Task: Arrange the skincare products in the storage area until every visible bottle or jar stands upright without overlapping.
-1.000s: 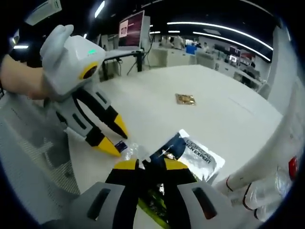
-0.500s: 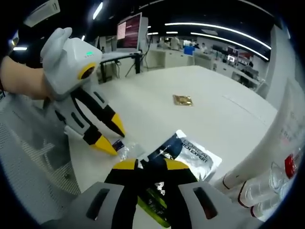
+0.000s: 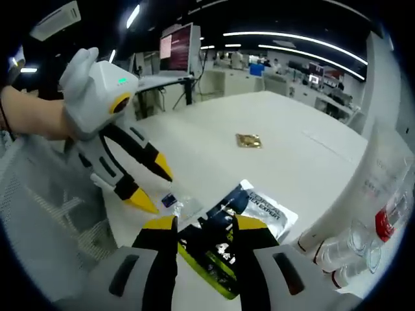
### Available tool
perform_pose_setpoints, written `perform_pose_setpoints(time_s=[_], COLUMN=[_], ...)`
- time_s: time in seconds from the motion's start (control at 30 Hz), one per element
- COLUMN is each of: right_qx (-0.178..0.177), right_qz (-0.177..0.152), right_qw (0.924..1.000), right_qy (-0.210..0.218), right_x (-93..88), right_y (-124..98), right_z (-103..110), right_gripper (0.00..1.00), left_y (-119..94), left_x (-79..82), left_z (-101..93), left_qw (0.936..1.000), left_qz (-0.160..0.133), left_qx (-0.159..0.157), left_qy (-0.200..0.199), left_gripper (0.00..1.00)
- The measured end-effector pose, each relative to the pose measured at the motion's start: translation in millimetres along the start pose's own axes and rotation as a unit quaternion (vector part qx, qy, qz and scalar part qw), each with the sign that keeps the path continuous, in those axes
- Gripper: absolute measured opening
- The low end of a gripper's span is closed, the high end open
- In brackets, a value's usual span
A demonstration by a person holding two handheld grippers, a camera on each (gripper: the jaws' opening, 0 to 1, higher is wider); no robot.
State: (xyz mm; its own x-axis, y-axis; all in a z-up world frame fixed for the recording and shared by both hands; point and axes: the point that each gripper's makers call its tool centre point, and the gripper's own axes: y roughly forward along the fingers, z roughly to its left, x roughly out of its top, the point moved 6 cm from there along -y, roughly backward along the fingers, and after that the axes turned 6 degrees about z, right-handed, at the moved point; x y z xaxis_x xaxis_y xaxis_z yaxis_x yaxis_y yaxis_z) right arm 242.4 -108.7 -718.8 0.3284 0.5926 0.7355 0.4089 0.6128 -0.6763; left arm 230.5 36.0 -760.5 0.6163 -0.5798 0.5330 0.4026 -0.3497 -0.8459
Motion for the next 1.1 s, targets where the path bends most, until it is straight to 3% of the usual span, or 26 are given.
perform_pose_setpoints(time_s=[0.23, 0.57, 1.1], right_qx=[-0.004, -0.043, -0.061], right_qz=[-0.005, -0.025, -0.019], right_qw=[0.9999, 0.9984, 0.997], right_qy=[0.012, 0.026, 0.043], right_x=[-1.3, -3.9, -23.9], right_y=[-20, -56, -75], right_z=[-2, -20, -25], right_gripper=[0.4, 0.48, 0.63], left_y=[-12, -32, -55], left_x=[-1.8, -8.8, -16.3], left_z=[-2.3, -5.9, -15.0], left_qw=[0.9997, 0.9985, 0.9952], left_qz=[-0.004, -0.014, -0.029], left_qx=[0.004, 0.011, 0.026], left_qy=[-0.022, -0.052, -0.09], left_gripper=[0.44, 0.52, 0.71])
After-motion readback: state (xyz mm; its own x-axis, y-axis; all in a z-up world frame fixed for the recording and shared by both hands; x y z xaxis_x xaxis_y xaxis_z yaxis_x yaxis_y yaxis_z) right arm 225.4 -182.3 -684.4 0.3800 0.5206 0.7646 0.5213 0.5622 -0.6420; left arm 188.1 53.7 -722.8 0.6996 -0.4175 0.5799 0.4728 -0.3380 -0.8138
